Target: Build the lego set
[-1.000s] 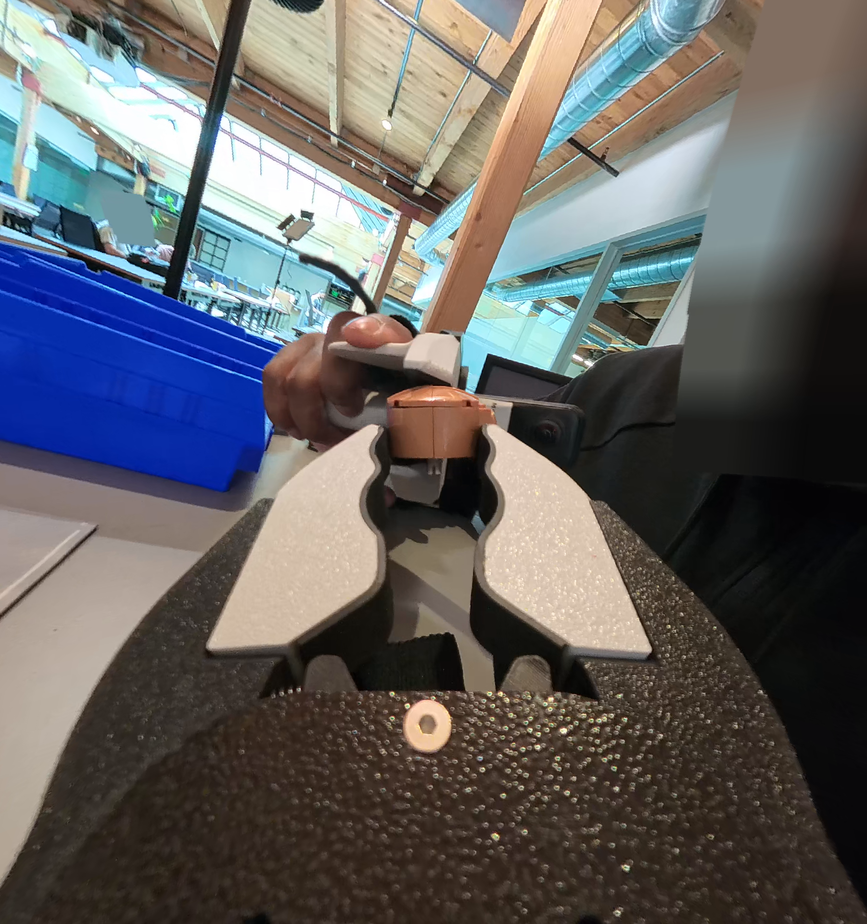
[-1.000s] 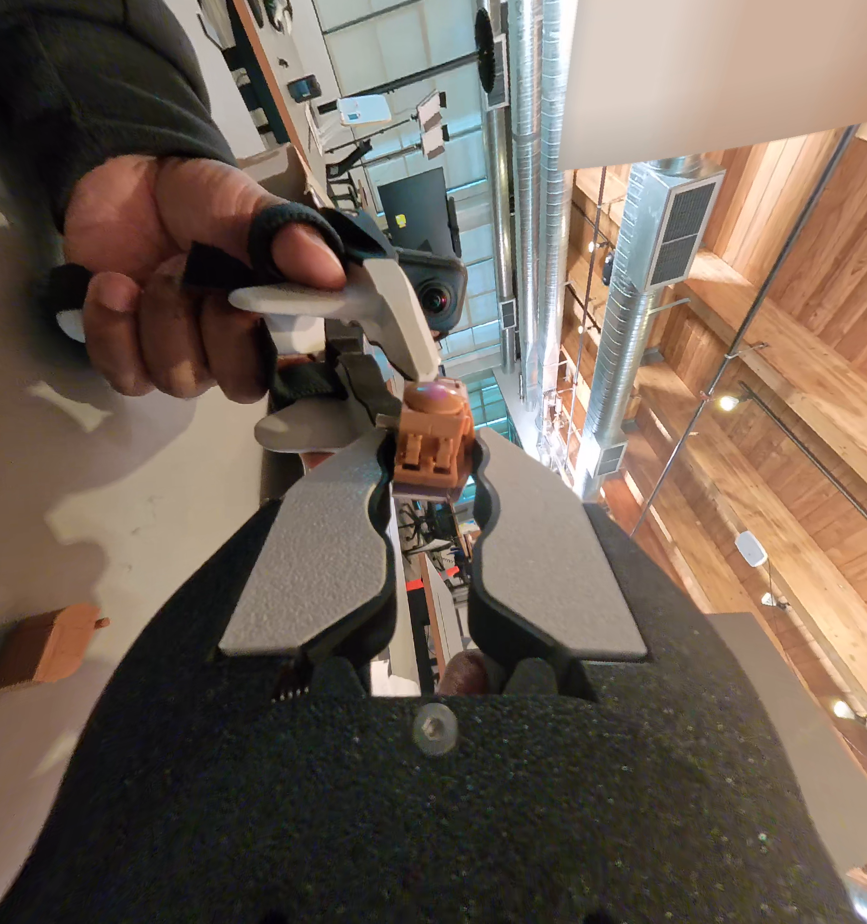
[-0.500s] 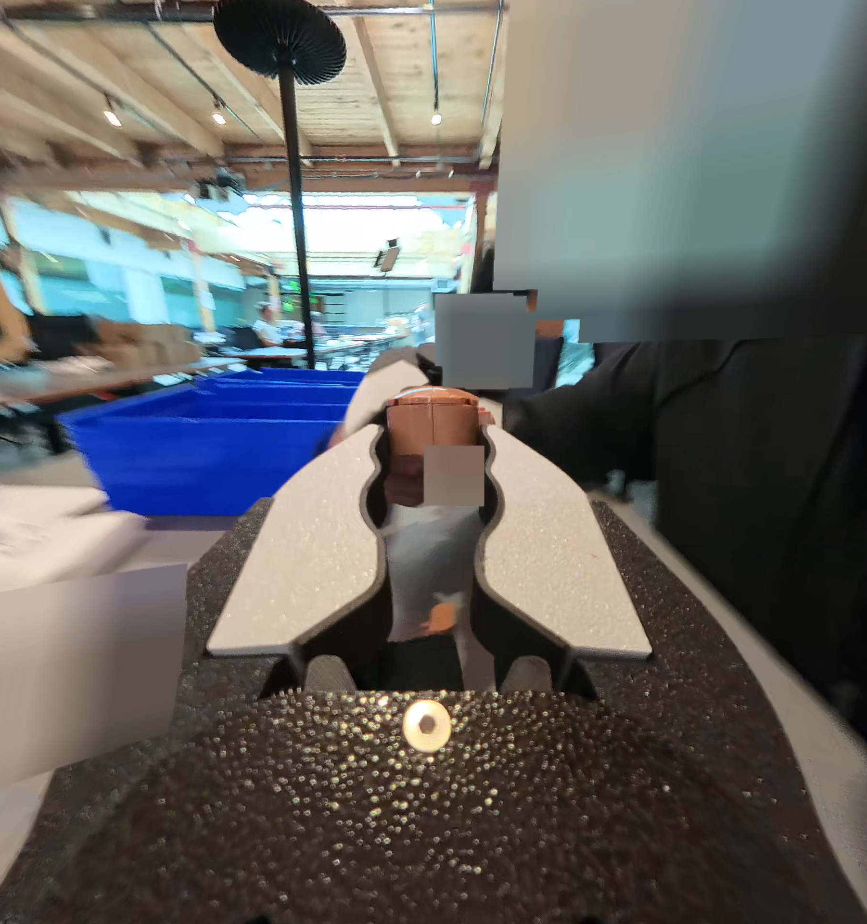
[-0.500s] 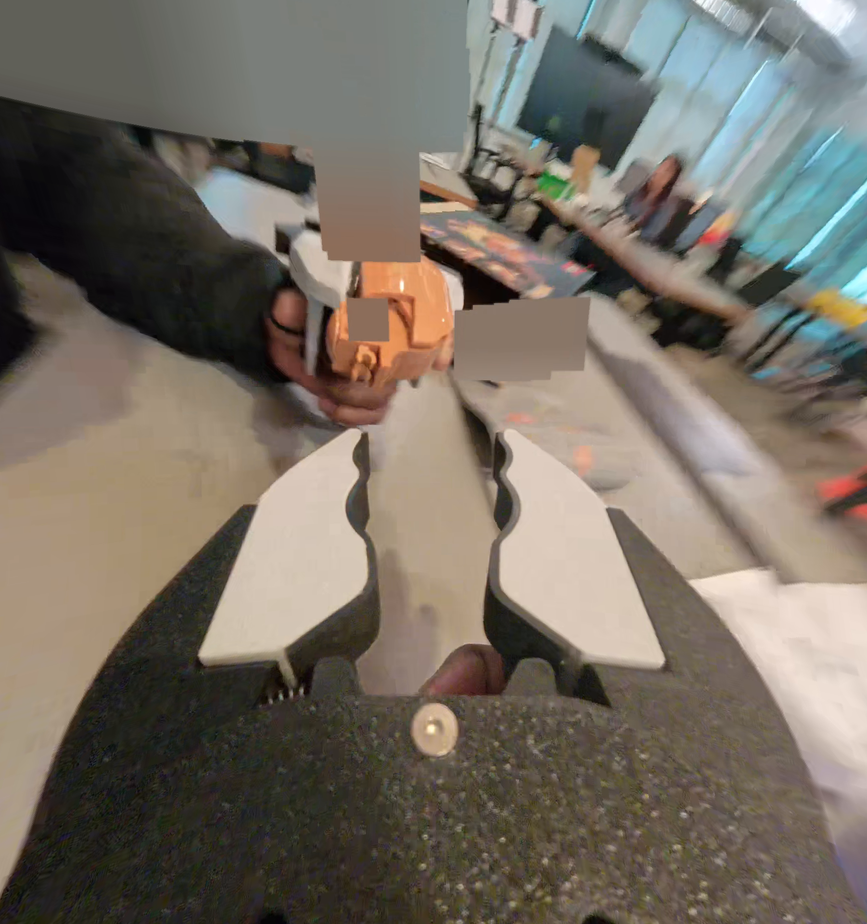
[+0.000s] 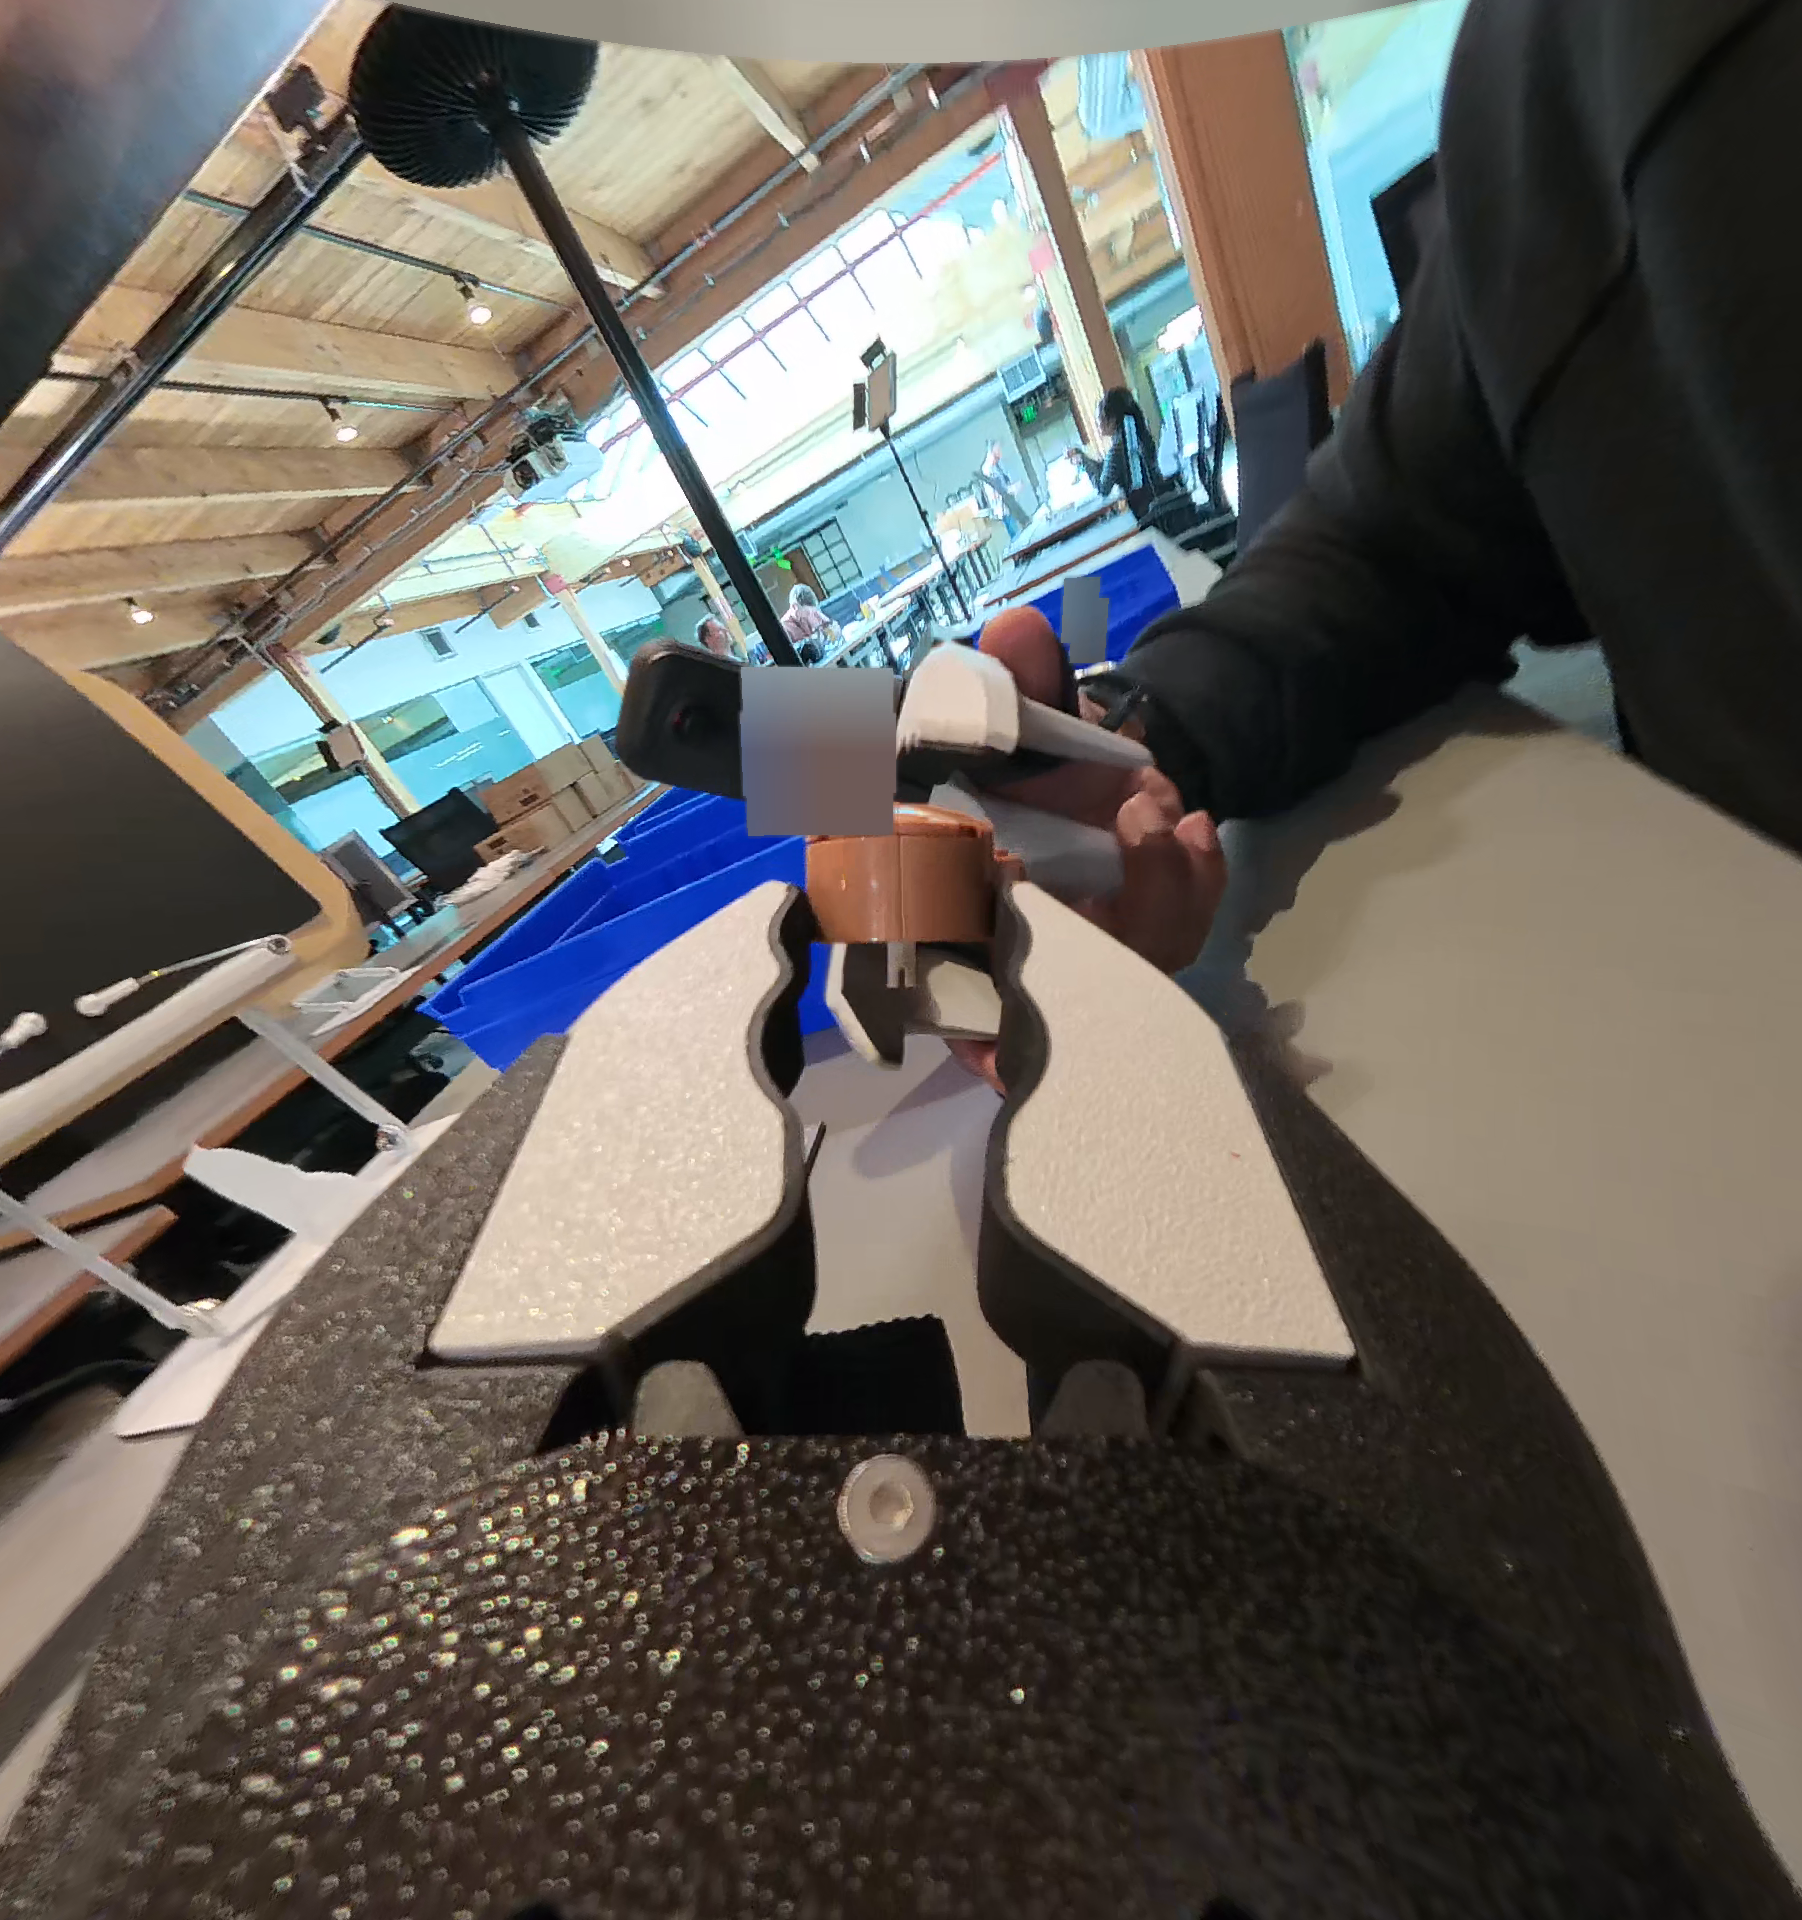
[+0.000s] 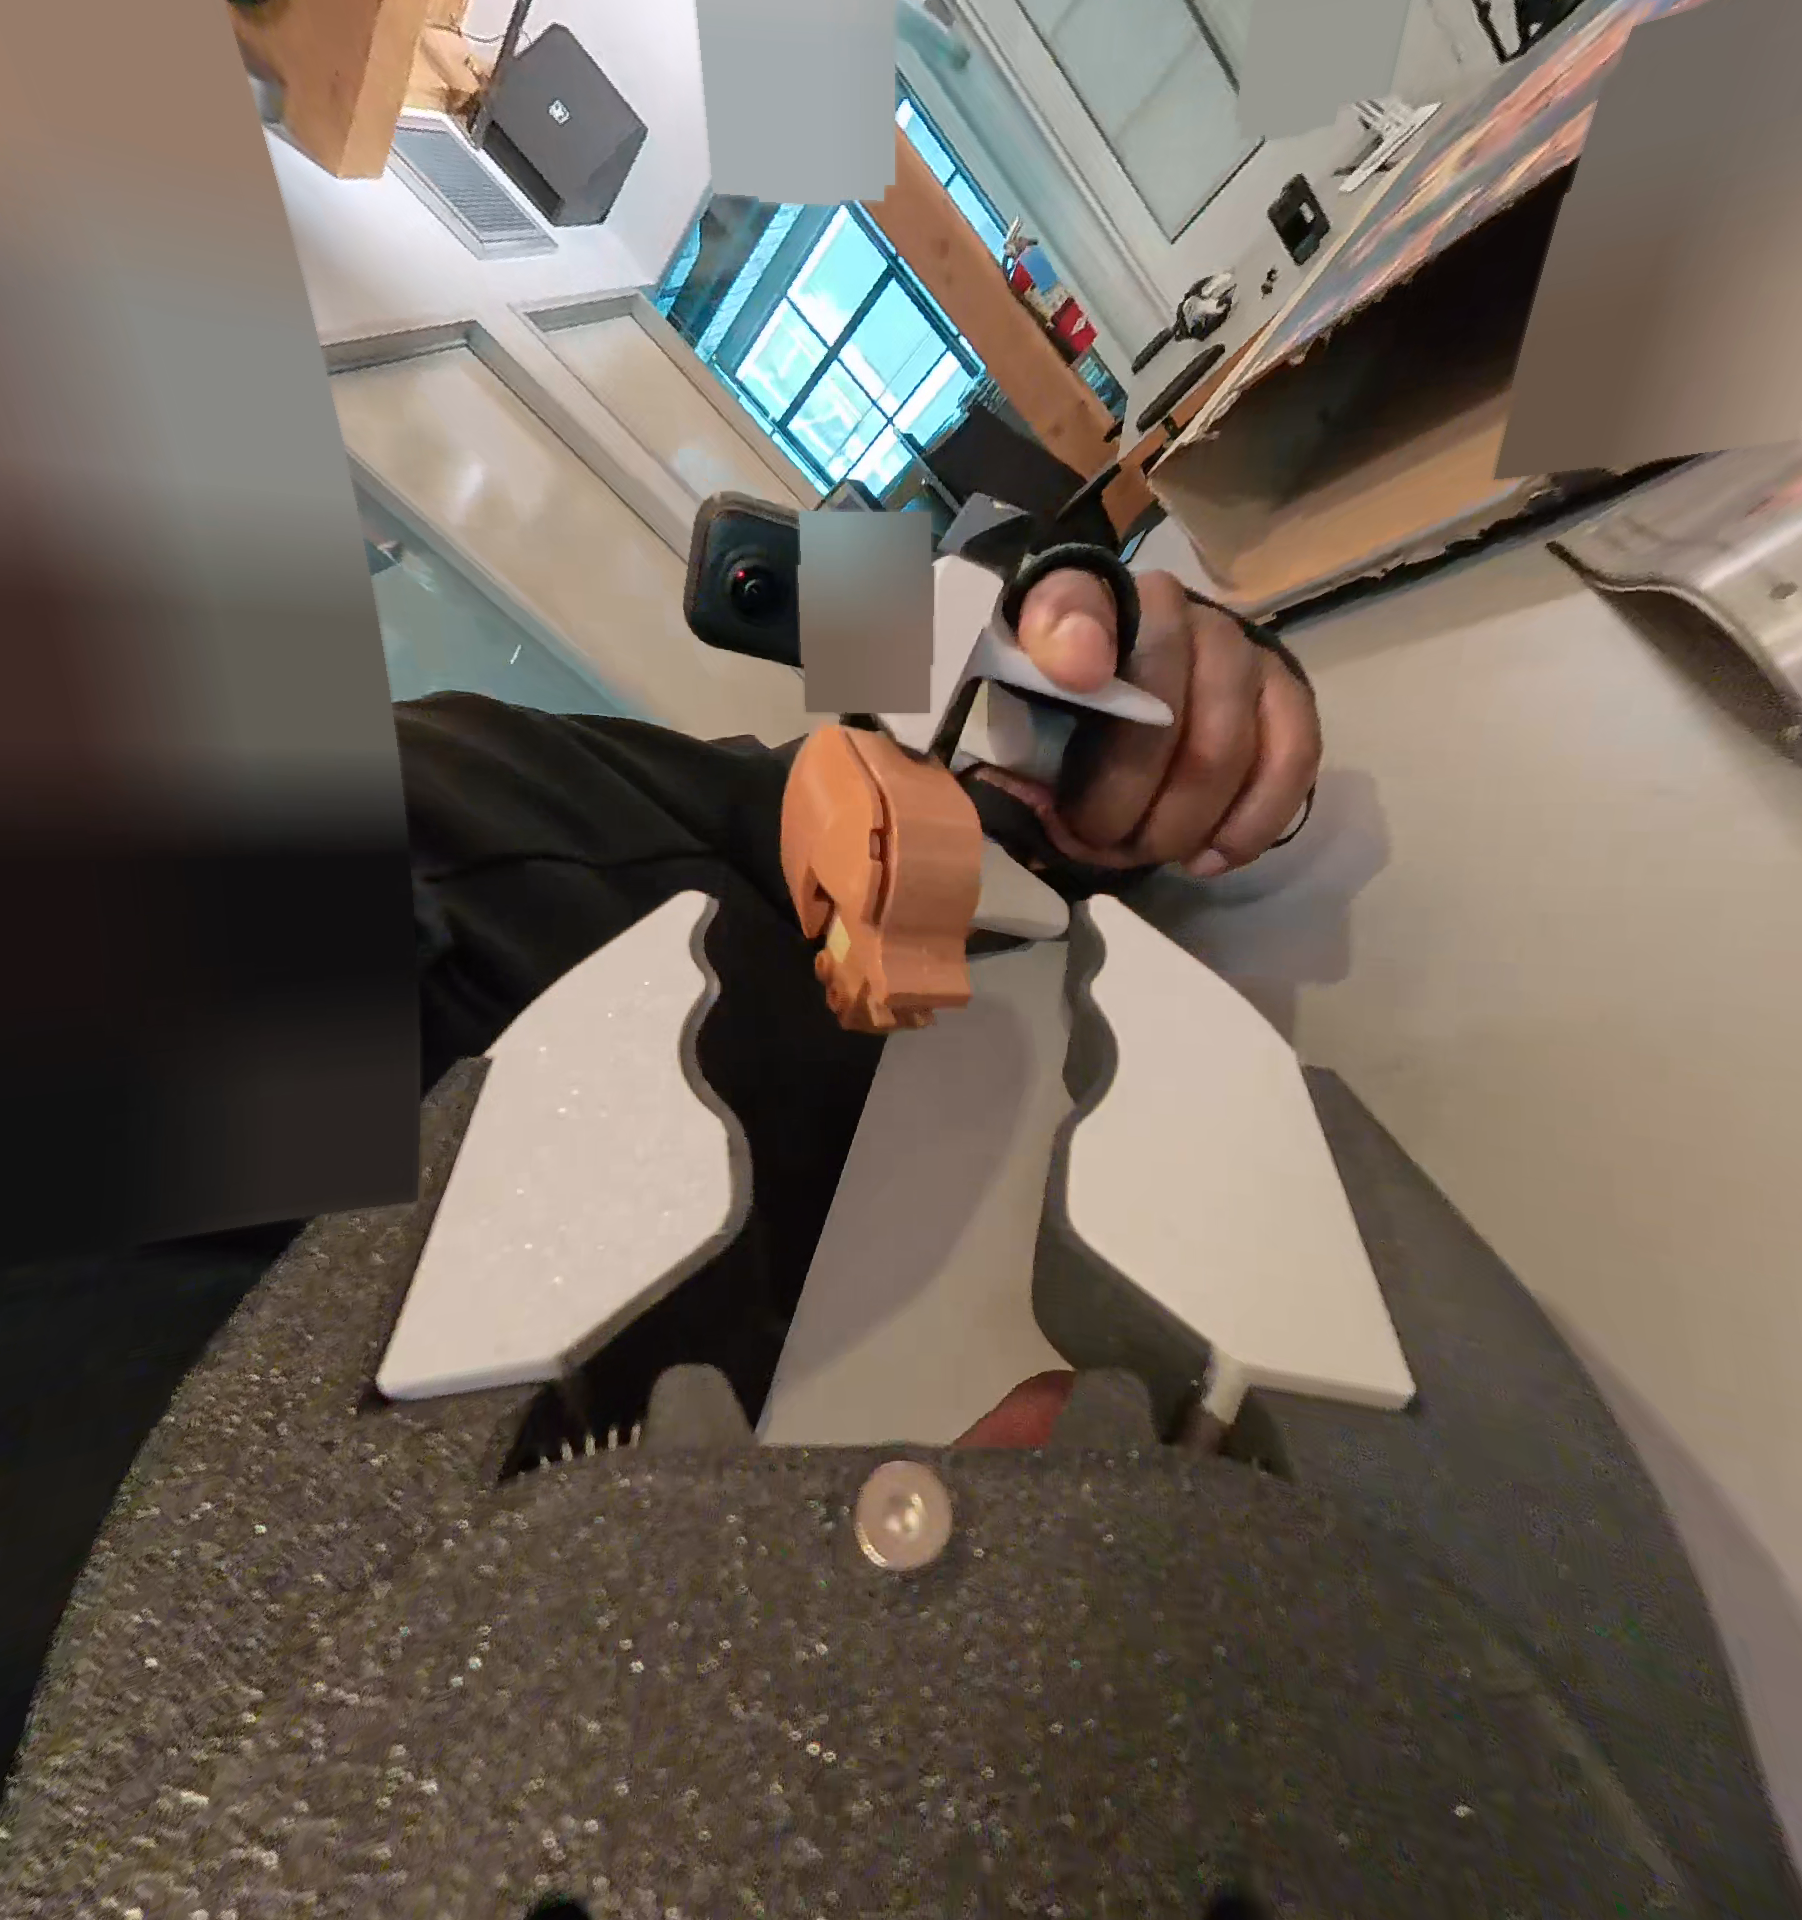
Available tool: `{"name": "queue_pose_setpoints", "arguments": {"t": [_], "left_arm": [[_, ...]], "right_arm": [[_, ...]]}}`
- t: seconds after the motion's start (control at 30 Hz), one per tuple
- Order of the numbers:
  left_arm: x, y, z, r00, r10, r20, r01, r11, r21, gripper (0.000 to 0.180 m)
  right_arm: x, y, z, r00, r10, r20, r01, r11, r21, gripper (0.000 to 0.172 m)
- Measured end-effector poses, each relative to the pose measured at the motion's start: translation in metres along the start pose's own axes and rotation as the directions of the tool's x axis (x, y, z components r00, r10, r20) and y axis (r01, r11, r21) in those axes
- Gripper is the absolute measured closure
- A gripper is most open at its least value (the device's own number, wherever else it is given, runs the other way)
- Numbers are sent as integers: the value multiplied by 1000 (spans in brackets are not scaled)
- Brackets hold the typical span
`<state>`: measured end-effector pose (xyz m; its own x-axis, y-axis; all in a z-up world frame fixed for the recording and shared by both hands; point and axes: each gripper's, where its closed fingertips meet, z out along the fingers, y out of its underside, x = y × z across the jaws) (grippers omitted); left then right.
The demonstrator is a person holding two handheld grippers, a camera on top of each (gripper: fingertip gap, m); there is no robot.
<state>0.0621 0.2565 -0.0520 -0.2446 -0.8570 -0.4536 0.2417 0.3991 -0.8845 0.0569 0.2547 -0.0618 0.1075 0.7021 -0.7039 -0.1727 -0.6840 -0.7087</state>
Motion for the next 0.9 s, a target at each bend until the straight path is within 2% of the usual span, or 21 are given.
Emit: {"name": "queue_pose_setpoints", "arguments": {"t": [0.3,0.47,0.63,0.9], "left_arm": [[11,5,5,993,113,-21,-114,992,-49,147],[13,7,6,992,125,-19,-126,990,-64,147],[17,4,8,993,118,-21,-119,992,-48,147],[15,8,9,991,137,-4,-137,988,-72,147]], "right_arm": [[3,2,4,1000,5,-17,-5,1000,15,116],[-2,3,3,999,-41,2,41,999,18,135],[-8,5,4,997,-70,43,69,997,27,138],[-6,3,4,994,-107,15,107,994,34,140]]}}
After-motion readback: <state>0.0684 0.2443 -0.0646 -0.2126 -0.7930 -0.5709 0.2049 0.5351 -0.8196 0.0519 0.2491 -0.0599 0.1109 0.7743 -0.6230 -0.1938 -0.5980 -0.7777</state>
